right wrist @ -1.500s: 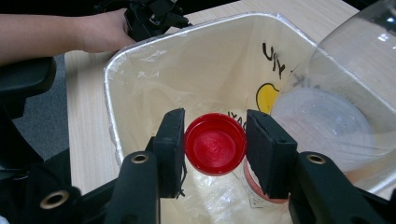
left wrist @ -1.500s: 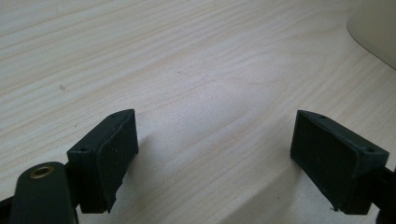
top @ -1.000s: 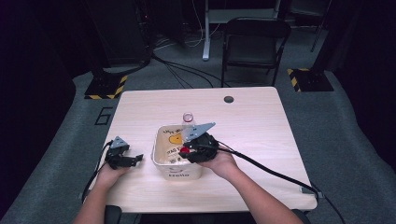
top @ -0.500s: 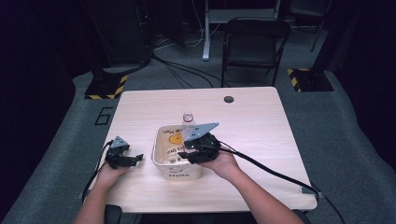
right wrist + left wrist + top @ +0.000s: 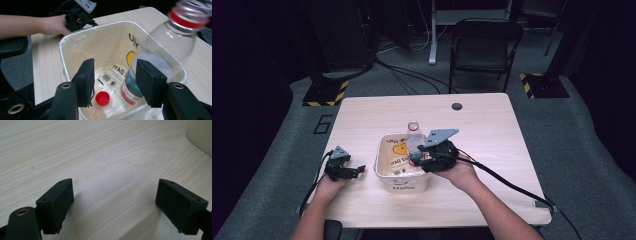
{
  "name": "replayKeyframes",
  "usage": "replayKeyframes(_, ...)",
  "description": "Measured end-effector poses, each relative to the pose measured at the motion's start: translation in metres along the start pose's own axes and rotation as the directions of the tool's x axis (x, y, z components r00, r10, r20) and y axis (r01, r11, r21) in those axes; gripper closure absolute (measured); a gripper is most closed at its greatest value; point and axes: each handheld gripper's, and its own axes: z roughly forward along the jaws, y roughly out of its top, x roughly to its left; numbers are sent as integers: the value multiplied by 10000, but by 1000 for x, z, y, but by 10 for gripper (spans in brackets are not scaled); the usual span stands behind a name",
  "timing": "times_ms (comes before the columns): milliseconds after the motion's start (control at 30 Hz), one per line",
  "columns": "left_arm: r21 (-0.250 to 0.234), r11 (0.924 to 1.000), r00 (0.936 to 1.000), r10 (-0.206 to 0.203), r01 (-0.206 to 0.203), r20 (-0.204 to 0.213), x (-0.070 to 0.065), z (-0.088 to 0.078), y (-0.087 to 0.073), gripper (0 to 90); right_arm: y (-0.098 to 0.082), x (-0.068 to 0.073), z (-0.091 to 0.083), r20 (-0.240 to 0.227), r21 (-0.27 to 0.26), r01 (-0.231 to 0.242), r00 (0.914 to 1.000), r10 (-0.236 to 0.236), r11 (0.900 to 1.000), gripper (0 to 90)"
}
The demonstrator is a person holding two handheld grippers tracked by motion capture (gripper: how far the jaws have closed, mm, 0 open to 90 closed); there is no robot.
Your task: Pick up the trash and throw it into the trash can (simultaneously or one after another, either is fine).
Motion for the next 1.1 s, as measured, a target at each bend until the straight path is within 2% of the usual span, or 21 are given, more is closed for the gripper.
replayKeyframes(167, -79, 10000, 10000, -41, 41, -59, -1, 0, 0, 149, -4, -9, -10, 283, -14, -114, 9995, 115, 9999, 484)
replayKeyframes(200, -43, 10000, 10000, -59, 59, -33, -1, 0, 0, 149, -5, -10, -12, 339, 0, -278, 9990, 278, 9996, 484)
replayKeyframes(367, 79, 10000, 10000, 35, -35, -2, 0, -1, 0, 149, -8, -17, -19, 572, -1, -324, 9978, 324, 9995, 483)
replayKeyframes(400, -55, 10000, 10000, -53, 53, -45, -1, 0, 0, 149, -9, -18, -20, 625, 16, -374, 9973, 373, 9993, 483)
replayKeyframes(533, -35, 10000, 10000, -52, 51, -38, -1, 0, 0, 149, -13, -25, -25, 851, 29, -482, 9952, 478, 9988, 482)
replayKeyframes(633, 10, 10000, 10000, -40, 40, -7, 0, 0, 0, 149, -17, -28, -26, 1067, 219, -511, 9931, 485, 9985, 475)
replayKeyframes(767, -75, 10000, 10000, -54, 54, -53, -1, 0, 0, 149, -25, -34, -26, 1251, 277, -750, 9896, 709, 9968, 465)
replayKeyframes(800, -71, 10000, 10000, -52, 52, -54, -1, 0, 0, 149, -30, -37, -25, 1450, 375, -801, 9867, 739, 9961, 462)
replayKeyframes(900, -94, 9999, 10000, -63, 62, -66, -1, 0, 0, 149, -35, -40, -27, 1527, 297, -913, 9845, 857, 9954, 462)
replayKeyframes(933, 20, 10000, 10000, 4, -4, -9, 0, 0, 0, 149, -40, -44, -28, 1652, 319, -1136, 9805, 1068, 9930, 458)
replayKeyframes(967, 20, 10000, 10000, 4, -4, -9, 0, 0, 0, 149, -40, -44, -28, 1652, 319, -1136, 9805, 1068, 9930, 458)
replayKeyframes(1000, -112, 9999, 9999, -72, 71, -82, -1, 1, -1, 149, -46, -48, -31, 1718, 230, -1346, 9767, 1287, 9906, 458)
replayKeyframes(1100, -40, 10000, 10000, 2, -2, -84, -1, 0, 0, 149, -50, -51, -32, 1811, 274, -1364, 9749, 1293, 9903, 458)
